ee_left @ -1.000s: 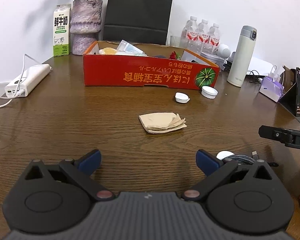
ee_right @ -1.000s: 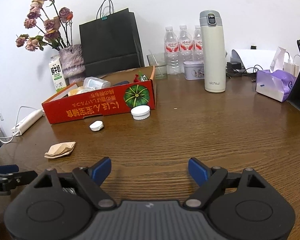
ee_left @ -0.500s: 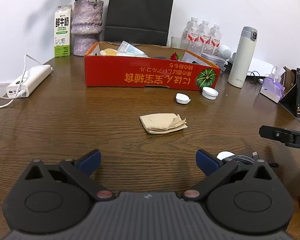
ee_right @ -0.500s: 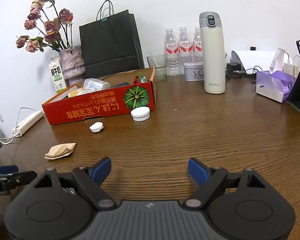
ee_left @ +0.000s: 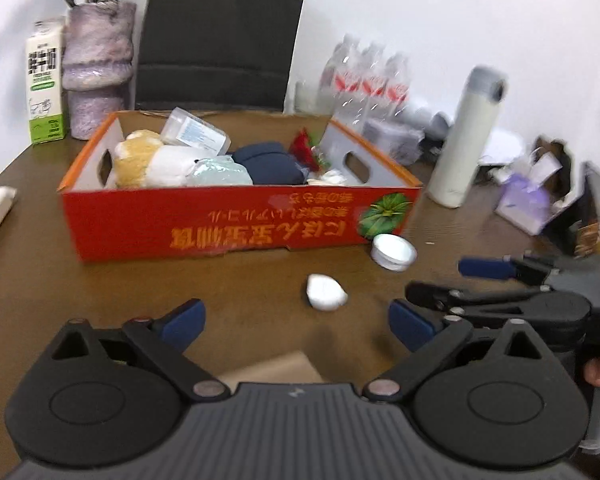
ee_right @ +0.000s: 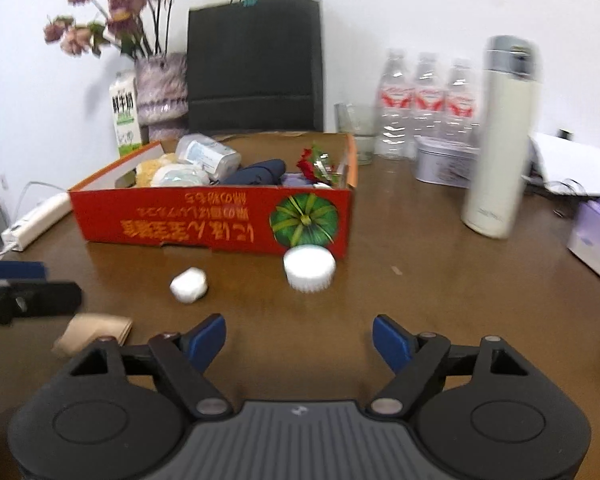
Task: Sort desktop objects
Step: 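Grasp the white cap with the right tool while the left tool grasps the small white lid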
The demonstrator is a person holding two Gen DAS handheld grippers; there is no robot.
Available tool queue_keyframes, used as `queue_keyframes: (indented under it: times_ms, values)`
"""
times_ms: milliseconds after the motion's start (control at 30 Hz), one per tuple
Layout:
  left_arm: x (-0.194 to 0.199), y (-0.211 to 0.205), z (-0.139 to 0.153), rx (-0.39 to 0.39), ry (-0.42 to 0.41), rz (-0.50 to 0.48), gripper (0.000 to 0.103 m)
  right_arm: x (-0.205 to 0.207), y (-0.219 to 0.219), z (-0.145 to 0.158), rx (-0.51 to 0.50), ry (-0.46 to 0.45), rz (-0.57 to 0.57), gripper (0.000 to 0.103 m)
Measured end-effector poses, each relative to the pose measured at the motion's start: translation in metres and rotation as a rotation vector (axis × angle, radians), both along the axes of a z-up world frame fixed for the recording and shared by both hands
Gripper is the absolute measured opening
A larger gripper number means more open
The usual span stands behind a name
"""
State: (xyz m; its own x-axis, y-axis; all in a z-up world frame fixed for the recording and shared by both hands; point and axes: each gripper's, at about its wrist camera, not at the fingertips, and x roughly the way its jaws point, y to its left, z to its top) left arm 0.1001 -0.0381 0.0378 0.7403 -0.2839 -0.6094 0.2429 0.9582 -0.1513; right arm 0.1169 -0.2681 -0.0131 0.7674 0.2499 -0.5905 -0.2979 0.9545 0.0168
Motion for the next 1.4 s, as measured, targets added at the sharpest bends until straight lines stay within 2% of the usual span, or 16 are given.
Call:
queue_keyframes:
  times_ms: [100,133,233,267,333,467,633,767,833,933,1067,1133,1167,1233,1267,1400]
  values:
    - [0.025,-0.016,-0.010,0.027,0.018,-0.054,0.085,0.037,0.008,-0.005,-0.062,0.009,0.003,0.075]
    - [0.031,-0.020,-0.014,0.034,0.034,-0.072,0.075,0.049,0.007,-0.006,-0.057,0.026,0.000,0.074]
    - [0.039,-0.030,-0.027,0.052,0.053,-0.083,0.057,0.067,0.005,-0.011,-0.013,0.068,0.004,0.046]
    - [0.036,-0.034,-0.029,0.073,0.034,-0.087,0.043,0.068,0.004,-0.013,-0.009,0.073,0.007,0.040]
    - [0.033,-0.038,-0.030,0.102,0.018,-0.113,0.025,0.065,0.004,-0.016,-0.012,0.048,0.000,0.039]
    - [0.024,-0.037,-0.024,0.075,0.005,-0.111,0.025,0.052,0.002,-0.007,-0.013,-0.020,-0.010,0.038]
    - [-0.011,-0.031,0.005,0.074,-0.115,-0.058,0.025,0.008,0.008,0.021,-0.032,-0.157,-0.003,0.038]
    - [-0.043,-0.020,0.024,0.065,-0.168,-0.017,0.025,-0.049,0.034,0.027,-0.245,-0.339,0.035,0.038]
    - [-0.055,-0.014,0.028,0.081,-0.175,0.004,0.025,-0.073,0.041,0.029,-0.291,-0.408,0.053,0.038]
    - [-0.067,-0.005,0.028,0.085,-0.148,0.021,0.025,-0.102,0.047,0.029,-0.326,-0.445,0.079,0.038]
    - [-0.077,0.003,0.021,0.085,-0.103,0.050,0.025,-0.119,0.066,0.014,-0.553,-0.506,0.066,0.038]
    - [-0.079,0.008,0.017,0.075,-0.086,0.061,0.025,-0.117,0.073,0.007,-0.676,-0.506,0.058,0.038]
    - [-0.079,0.009,0.015,0.070,-0.075,0.065,0.025,-0.117,0.073,0.012,-0.656,-0.490,0.064,0.038]
    - [-0.080,0.013,0.012,0.061,-0.066,0.076,0.025,-0.107,0.065,0.024,-0.492,-0.368,0.095,0.038]
    - [-0.081,0.014,0.012,0.059,-0.064,0.078,0.025,-0.098,0.065,0.023,-0.492,-0.306,0.069,0.038]
    - [-0.082,0.022,0.006,0.071,-0.058,0.084,0.025,-0.091,0.073,0.016,-0.611,-0.288,0.041,0.038]
